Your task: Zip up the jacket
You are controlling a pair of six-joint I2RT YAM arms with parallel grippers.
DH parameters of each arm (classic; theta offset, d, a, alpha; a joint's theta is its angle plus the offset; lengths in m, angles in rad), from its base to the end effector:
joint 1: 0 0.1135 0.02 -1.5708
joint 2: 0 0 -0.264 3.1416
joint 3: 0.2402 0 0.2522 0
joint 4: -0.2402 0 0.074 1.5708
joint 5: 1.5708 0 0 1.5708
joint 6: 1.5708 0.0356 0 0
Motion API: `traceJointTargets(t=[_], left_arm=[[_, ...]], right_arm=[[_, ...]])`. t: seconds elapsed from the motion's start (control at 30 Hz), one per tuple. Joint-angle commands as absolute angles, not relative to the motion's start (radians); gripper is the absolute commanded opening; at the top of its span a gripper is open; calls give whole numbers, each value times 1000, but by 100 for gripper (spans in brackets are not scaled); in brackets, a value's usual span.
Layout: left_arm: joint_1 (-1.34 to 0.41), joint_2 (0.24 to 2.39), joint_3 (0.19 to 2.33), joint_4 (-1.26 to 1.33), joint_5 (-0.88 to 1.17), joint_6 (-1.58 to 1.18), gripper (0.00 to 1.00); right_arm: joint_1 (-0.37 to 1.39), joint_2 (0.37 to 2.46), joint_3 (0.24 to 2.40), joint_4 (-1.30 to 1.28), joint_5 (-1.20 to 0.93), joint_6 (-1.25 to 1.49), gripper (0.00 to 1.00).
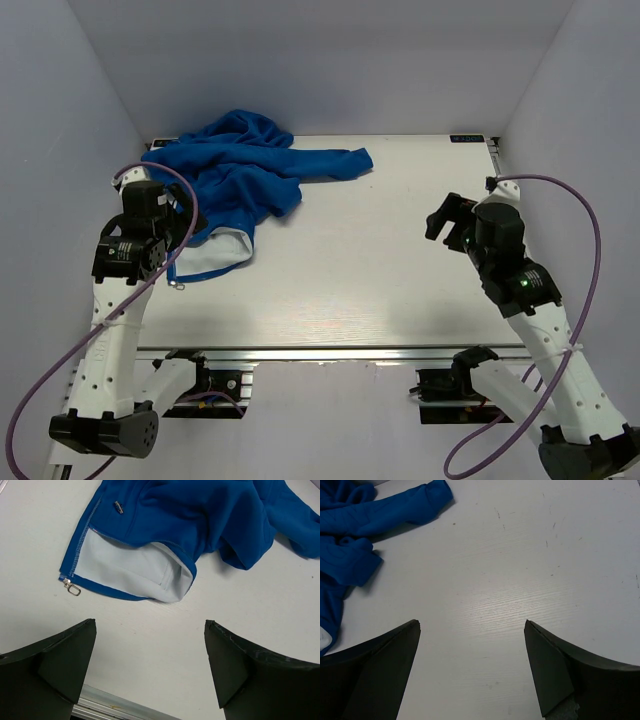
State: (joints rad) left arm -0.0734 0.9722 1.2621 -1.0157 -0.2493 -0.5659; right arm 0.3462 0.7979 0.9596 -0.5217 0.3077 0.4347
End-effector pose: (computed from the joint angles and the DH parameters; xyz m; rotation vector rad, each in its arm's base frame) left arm 0.1702 -0.0037 0.3871 -0.6763 2.1669 -0.0506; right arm 0.1624 0.0471 0.3631 0.2891 1.8979 0.2291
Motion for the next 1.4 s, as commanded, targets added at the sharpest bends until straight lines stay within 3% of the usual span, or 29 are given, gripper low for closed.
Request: traceJointTargets(t=[0.0, 0.37, 0.57, 0.93, 0.97, 1.03, 1.07, 1.17, 1.37], left_arm=[[-71, 956, 1261, -1003, -238, -561, 98], [-69, 1054, 1253, -827, -196, -595, 98], [-71, 1383, 1336, -635, -75, -627, 98], [-75, 2097, 1860, -604, -2, -479, 98], [-75, 2133, 1894, -615, 32, -479, 95], [-78, 2218, 1965, -617, 101, -463, 38], [-81, 2230, 1979, -623, 122, -468, 3], [-115, 2168, 1923, -568, 177, -457, 0], [-360, 1841, 1757, -516, -36, -391, 0]], right_arm=[[342, 756, 948, -492, 299, 417, 89], [342, 741, 887, -400, 241, 374, 89], [342, 854, 929, -429, 253, 367, 89], [339, 959, 956, -462, 319, 351, 89], [339, 966, 957, -463, 324, 351, 89], [339, 971, 960, -466, 324, 350, 89], [337, 973, 960, -468, 324, 350, 89], [336, 962, 956, -466, 324, 351, 88], [336, 933, 940, -471, 308, 385, 88]])
